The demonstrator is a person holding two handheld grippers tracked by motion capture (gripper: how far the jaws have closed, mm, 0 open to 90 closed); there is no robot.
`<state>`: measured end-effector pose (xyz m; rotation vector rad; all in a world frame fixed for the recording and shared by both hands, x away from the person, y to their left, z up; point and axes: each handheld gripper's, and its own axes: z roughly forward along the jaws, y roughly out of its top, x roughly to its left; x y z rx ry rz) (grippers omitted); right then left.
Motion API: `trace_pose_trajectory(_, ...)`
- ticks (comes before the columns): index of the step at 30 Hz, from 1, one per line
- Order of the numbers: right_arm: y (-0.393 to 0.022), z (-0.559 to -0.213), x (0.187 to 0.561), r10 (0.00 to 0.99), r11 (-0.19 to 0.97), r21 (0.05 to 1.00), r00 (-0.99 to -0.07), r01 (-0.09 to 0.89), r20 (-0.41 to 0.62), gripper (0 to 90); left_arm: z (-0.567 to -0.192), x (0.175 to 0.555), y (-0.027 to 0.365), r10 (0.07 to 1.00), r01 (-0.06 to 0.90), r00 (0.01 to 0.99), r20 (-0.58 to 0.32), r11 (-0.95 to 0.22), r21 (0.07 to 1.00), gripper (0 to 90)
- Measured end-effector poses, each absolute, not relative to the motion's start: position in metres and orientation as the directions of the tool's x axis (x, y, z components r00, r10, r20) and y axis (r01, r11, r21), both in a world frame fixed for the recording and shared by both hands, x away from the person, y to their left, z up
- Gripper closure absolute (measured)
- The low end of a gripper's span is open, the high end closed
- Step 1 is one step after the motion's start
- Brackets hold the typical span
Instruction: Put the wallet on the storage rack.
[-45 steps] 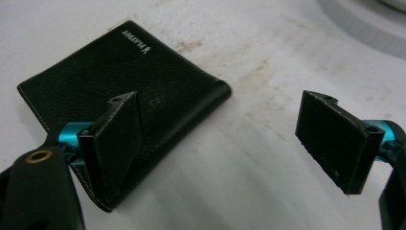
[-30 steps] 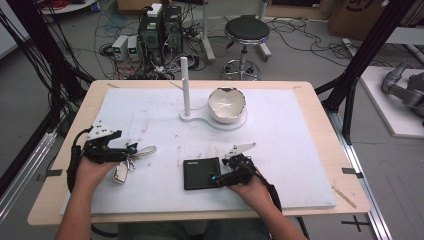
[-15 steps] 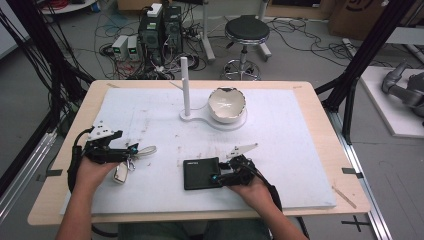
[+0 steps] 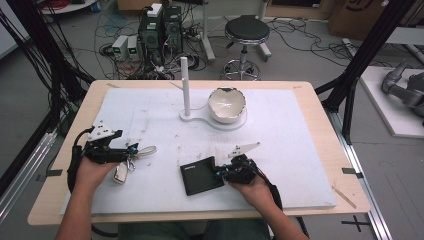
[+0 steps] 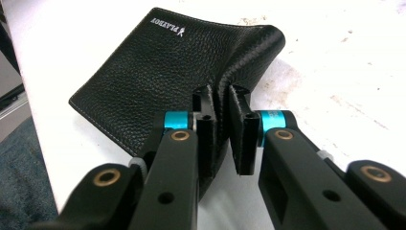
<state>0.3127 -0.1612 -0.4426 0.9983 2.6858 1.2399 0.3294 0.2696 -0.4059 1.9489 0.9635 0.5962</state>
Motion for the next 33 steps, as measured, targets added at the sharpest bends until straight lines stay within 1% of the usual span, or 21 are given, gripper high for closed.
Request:
trace_pose_trajectory(6, -0.163, -0.44, 0.313, 0.566, 0.442, 0.692, -0.776, 0.571, 0.279, 85.6, -0.403, 0.328, 0.272, 0.811, 0.373, 0.583, 0.049, -0.321, 0.87, 21.9)
trace_pose_trajectory(11, -0.163, -0.431, 0.309, 0.552, 0.43, 0.735, -0.797, 0.524, 0.245, 85.7, -0.402, 0.327, 0.273, 0.814, 0.366, 0.578, 0.054, -0.318, 0.875, 22.0)
trace_pose_trajectory(14, -0.163, -0.419, 0.307, 0.547, 0.436, 0.771, -0.817, 0.465, 0.183, 85.8, -0.402, 0.326, 0.274, 0.817, 0.365, 0.574, 0.053, -0.313, 0.877, 22.0)
trace_pose_trajectory(15, -0.163, -0.419, 0.307, 0.547, 0.436, 0.771, -0.817, 0.465, 0.183, 85.8, -0.402, 0.326, 0.274, 0.817, 0.365, 0.574, 0.053, -0.313, 0.877, 22.1)
trace_pose_trajectory(16, -0.165, -0.412, 0.306, 0.564, 0.435, 0.785, -0.813, 0.441, 0.144, 85.9, -0.4, 0.326, 0.274, 0.816, 0.363, 0.575, 0.056, -0.316, 0.877, 22.1)
trace_pose_trajectory(17, -0.167, -0.409, 0.307, 0.569, 0.433, 0.792, -0.812, 0.431, 0.131, 85.9, -0.4, 0.326, 0.275, 0.817, 0.36, 0.575, 0.055, -0.313, 0.879, 22.1)
trace_pose_trajectory(26, -0.178, -0.383, 0.317, 0.602, 0.409, 0.822, -0.794, 0.396, 0.083, 86.0, -0.399, 0.326, 0.277, 0.818, 0.358, 0.573, 0.044, -0.299, 0.884, 22.1)
trace_pose_trajectory(27, -0.177, -0.376, 0.319, 0.611, 0.427, 0.824, -0.79, 0.372, 0.04, 86.1, -0.399, 0.326, 0.276, 0.814, 0.355, 0.579, 0.041, -0.298, 0.886, 22.1)
trace_pose_trajectory(30, -0.175, -0.363, 0.322, 0.62, 0.453, 0.825, -0.785, 0.339, -0.018, 86.2, -0.399, 0.326, 0.276, 0.813, 0.355, 0.58, 0.04, -0.297, 0.887, 22.1)
trace_pose_trajectory(31, -0.175, -0.363, 0.322, 0.62, 0.453, 0.825, -0.785, 0.339, -0.018, 86.2, -0.399, 0.326, 0.276, 0.813, 0.355, 0.58, 0.04, -0.297, 0.887, 22.1)
trace_pose_trajectory(33, -0.171, -0.351, 0.327, 0.62, 0.475, 0.82, -0.783, 0.318, -0.055, 86.1, -0.399, 0.327, 0.275, 0.812, 0.355, 0.582, 0.037, -0.295, 0.887, 22.1)
